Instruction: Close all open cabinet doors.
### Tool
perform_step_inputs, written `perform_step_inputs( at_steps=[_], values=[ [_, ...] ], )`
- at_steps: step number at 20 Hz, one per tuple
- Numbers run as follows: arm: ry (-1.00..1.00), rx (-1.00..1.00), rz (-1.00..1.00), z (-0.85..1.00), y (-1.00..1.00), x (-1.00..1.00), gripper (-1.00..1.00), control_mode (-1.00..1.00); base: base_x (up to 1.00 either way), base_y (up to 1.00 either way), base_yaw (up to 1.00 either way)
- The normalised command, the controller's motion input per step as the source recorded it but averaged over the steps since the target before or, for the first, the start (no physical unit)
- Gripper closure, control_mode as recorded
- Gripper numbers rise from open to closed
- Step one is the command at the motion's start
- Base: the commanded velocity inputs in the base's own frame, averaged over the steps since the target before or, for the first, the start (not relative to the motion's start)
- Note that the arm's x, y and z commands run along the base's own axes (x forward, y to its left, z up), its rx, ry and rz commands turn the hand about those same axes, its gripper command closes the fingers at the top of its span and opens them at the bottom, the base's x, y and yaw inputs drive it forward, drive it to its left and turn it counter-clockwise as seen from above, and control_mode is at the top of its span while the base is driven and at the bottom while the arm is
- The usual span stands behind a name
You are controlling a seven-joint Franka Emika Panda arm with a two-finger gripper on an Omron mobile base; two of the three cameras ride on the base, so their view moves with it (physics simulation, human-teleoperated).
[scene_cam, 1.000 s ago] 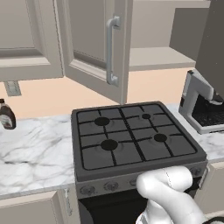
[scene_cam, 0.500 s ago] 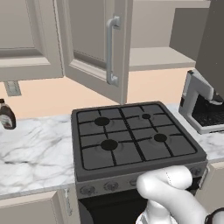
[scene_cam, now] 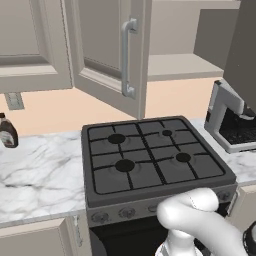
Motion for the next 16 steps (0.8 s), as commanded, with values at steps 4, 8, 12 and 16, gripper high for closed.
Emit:
perform_step_inputs(
  at_steps=[4,8,12,16],
  values=[
    [0.0,0.0,0.08,-0.03,-0.01,0.44,-1.0,-1.0,0.0,0.0,0.0],
    [-0.01,0.0,0.09,-0.11,-0.08,0.29,-1.0,-1.0,0.0,0.0,0.0],
    [0.0,0.0,0.02,-0.15,0.02,0.25,-1.0,-1.0,0.0,0.0,0.0],
    [0.0,0.0,0.0,-0.17,0.05,0.12,-1.0,-1.0,0.0,0.0,0.0]
  ],
)
